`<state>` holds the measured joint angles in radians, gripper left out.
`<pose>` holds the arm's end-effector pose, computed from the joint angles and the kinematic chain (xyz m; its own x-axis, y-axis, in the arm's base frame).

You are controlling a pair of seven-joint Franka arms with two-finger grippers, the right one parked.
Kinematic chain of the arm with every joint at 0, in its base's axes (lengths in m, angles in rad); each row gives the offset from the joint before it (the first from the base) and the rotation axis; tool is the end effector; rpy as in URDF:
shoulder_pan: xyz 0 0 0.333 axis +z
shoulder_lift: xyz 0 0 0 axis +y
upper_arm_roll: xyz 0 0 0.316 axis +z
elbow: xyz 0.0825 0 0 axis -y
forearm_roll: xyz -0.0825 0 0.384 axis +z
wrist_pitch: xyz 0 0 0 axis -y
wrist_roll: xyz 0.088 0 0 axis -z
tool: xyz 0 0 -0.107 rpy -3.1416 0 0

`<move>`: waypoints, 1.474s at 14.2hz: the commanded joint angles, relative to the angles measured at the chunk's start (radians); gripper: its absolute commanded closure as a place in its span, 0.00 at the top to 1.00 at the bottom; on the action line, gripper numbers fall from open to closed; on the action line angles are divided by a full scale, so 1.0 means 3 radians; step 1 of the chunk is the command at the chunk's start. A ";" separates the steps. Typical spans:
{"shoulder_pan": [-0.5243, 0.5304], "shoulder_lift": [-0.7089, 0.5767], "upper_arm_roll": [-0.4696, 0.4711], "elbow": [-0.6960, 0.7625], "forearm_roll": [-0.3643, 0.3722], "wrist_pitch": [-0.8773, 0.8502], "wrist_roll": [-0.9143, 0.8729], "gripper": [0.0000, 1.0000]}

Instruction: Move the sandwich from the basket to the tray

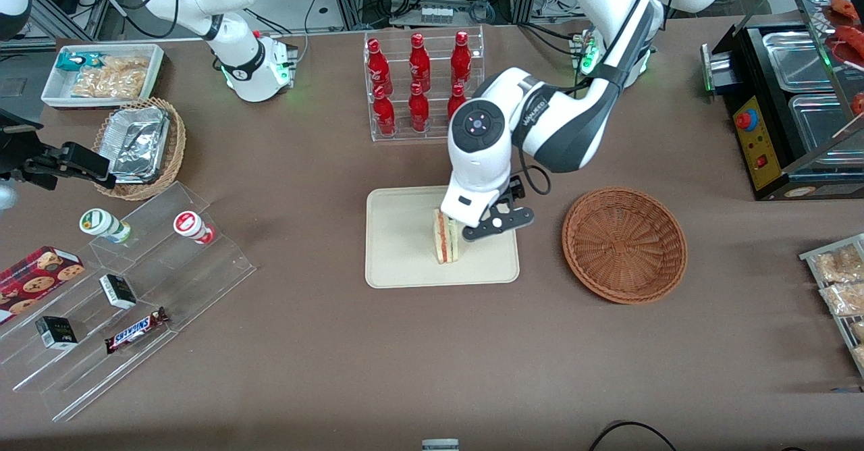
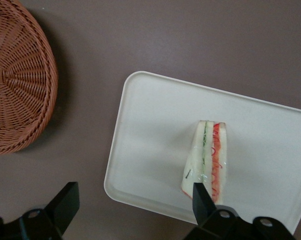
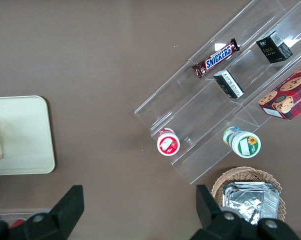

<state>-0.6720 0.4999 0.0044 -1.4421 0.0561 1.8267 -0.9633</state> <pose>0.5419 -0.4220 0.3921 0.9610 0.2756 -0.0213 0.2709 -0.9543 -0.1258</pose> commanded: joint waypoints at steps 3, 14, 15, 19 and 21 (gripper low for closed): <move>-0.0020 -0.0428 0.0383 -0.0494 -0.0094 -0.0020 0.0332 1.00; -0.0035 -0.1543 0.1411 -0.1155 -0.0330 -0.0581 0.2340 1.00; -0.0030 -0.1650 0.1432 -0.1155 -0.0300 -0.0688 0.2463 1.00; -0.0010 -0.1723 0.1494 -0.0987 -0.0182 -0.0929 0.2638 1.00; 0.0412 -0.1707 0.1189 -0.0986 -0.0177 -0.0950 0.2643 1.00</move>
<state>-0.6427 -0.0117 0.4424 -1.7461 -0.0110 1.5632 -0.1852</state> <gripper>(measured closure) 0.000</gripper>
